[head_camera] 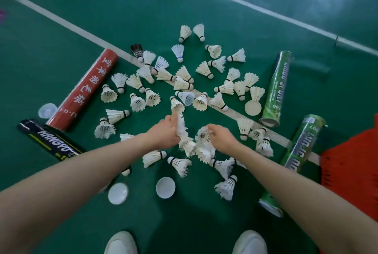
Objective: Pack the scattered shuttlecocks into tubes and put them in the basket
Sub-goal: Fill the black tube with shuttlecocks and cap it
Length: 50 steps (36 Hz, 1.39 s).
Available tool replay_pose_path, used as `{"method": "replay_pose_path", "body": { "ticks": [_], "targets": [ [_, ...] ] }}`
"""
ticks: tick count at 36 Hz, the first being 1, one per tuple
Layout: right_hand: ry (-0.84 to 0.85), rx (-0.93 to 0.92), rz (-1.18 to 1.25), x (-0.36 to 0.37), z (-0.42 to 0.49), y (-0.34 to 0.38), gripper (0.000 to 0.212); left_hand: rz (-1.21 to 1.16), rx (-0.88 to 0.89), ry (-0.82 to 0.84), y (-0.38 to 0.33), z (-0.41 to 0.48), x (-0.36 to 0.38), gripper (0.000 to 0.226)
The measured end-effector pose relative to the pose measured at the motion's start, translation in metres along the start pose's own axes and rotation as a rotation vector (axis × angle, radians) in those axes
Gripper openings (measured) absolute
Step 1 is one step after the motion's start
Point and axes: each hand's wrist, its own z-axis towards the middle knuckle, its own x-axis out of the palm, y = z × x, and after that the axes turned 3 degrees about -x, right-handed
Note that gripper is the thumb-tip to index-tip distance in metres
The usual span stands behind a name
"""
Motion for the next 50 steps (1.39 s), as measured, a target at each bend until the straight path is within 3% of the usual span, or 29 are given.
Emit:
{"method": "replay_pose_path", "body": {
  "ticks": [8,12,15,19,22,25,28,31,34,41,50],
  "targets": [
    [0.109,-0.071,0.195,0.045,-0.042,0.019,0.05,0.009,-0.068,0.095,0.005,-0.074,0.021,0.044],
    [0.057,-0.144,0.353,0.054,-0.041,0.051,0.037,-0.021,-0.097,-0.006,0.025,-0.075,0.023,0.054],
    [0.12,-0.124,0.535,0.061,-0.029,0.073,0.036,-0.127,-0.151,-0.104,0.046,-0.066,0.025,0.055],
    [0.137,-0.144,0.379,0.078,-0.002,0.095,0.022,-0.245,-0.178,-0.216,0.075,-0.052,0.031,0.056],
    [0.113,-0.157,0.266,0.091,0.021,0.105,0.018,-0.356,-0.153,-0.189,0.103,-0.049,0.031,0.066],
    [0.114,-0.194,0.181,0.1,0.043,0.109,0.009,-0.103,-0.174,-0.063,0.147,-0.054,0.033,0.069],
    [0.154,-0.229,0.119,0.111,0.061,0.11,0.006,0.27,-0.343,0.154,0.193,-0.064,0.043,0.076],
    [0.153,-0.237,0.129,0.122,0.069,0.114,0.011,0.485,-0.376,0.271,0.221,-0.076,0.061,0.074],
    [0.144,-0.218,0.181,0.133,0.068,0.115,0.026,0.525,-0.349,0.183,0.236,-0.08,0.074,0.07],
    [0.106,-0.238,0.186,0.135,0.057,0.115,0.026,0.597,-0.186,-0.026,0.247,-0.083,0.072,0.066],
    [-0.029,-0.248,0.27,0.101,0.036,0.116,0.026,0.288,-0.126,-0.53,0.223,-0.082,0.045,0.085]
  ]
}}
